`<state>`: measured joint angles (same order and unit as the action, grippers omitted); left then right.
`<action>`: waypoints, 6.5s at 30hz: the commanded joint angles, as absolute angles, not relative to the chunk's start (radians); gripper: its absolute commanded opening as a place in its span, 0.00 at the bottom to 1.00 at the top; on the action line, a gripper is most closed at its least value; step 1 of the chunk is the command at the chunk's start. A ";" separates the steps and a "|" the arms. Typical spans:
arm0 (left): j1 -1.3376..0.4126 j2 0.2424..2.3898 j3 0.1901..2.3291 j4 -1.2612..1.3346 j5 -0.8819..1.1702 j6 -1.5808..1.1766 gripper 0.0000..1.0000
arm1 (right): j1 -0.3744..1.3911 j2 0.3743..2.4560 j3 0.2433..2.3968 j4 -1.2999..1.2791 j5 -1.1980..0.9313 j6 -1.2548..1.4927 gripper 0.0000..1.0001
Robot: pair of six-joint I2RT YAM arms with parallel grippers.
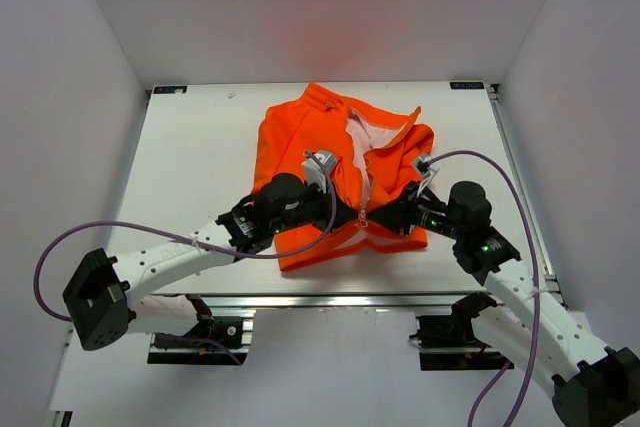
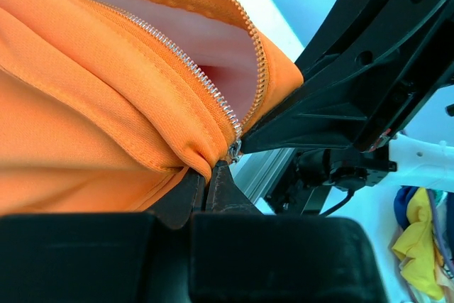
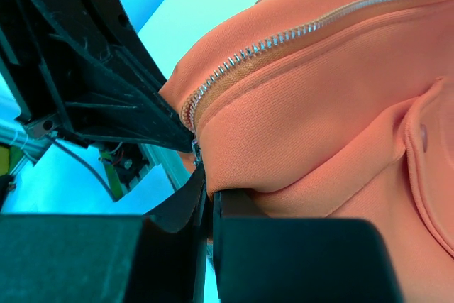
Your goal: Zip up the jacket
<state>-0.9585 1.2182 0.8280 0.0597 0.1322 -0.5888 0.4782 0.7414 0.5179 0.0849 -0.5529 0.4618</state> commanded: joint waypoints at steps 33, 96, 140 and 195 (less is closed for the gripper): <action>-0.985 1.324 0.828 -0.184 0.348 -0.611 0.00 | 0.339 0.819 0.503 0.109 -0.477 0.640 0.00; -0.627 1.532 1.078 -0.044 1.012 -0.974 0.00 | 1.482 1.091 0.940 -0.427 0.970 -0.175 0.76; -0.627 1.509 1.069 -0.169 0.948 -0.827 0.00 | 1.310 1.029 0.911 -0.403 0.701 -0.049 0.00; -0.630 1.480 1.104 -0.331 0.953 -0.545 0.00 | 0.805 0.874 0.853 -0.548 0.055 0.402 0.01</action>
<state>-0.6296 1.5276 1.0828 -0.3000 0.9302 -0.5735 0.8116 0.8825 0.8680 -0.5068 0.0265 0.3695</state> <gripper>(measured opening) 0.034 0.036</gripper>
